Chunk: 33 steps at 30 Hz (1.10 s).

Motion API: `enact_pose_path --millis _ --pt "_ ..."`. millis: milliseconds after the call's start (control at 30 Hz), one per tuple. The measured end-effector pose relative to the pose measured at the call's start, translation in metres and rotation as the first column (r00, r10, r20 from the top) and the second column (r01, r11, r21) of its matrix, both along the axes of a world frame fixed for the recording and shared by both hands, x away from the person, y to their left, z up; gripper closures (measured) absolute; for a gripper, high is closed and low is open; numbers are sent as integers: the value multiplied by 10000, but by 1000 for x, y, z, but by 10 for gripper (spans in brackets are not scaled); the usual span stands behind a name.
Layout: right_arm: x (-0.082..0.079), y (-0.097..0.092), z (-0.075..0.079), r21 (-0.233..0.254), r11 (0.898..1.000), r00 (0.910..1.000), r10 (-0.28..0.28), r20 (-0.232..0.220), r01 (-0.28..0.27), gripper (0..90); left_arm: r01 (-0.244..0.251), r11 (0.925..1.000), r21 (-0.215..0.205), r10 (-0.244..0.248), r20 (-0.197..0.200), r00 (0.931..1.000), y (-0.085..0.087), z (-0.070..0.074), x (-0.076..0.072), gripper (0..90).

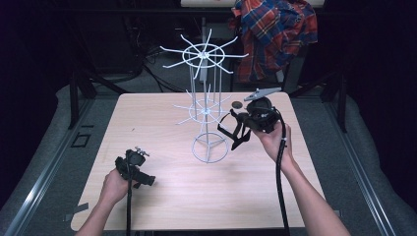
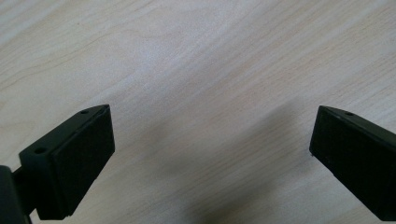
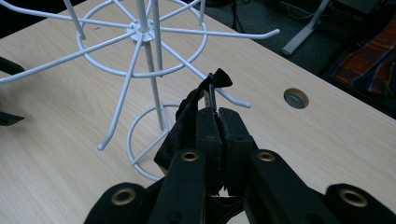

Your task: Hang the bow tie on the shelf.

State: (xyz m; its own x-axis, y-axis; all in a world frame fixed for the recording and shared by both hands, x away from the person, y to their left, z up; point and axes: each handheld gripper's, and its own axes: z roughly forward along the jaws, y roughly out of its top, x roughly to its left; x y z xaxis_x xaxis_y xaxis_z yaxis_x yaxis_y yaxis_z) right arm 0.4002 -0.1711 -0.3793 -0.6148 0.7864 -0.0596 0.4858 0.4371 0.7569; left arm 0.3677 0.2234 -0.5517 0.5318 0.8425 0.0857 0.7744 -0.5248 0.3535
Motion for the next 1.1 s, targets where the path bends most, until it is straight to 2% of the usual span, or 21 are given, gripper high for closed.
enact_pose_path --millis 267,767,1100 --pt "1 3 -6 -84 10000 10000 27 -48 -27 877 21 10000 -10 -21 -30 10000 0 0 0 1" --pt "5 3 -19 -5 9999 9992 -115 -374 115 877 12 10000 19 -12 3 10000 0 0 0 1" --pt "8 5 -28 -141 9998 9983 -133 -574 125 878 17 10000 22 -17 -6 10000 0 0 0 1"
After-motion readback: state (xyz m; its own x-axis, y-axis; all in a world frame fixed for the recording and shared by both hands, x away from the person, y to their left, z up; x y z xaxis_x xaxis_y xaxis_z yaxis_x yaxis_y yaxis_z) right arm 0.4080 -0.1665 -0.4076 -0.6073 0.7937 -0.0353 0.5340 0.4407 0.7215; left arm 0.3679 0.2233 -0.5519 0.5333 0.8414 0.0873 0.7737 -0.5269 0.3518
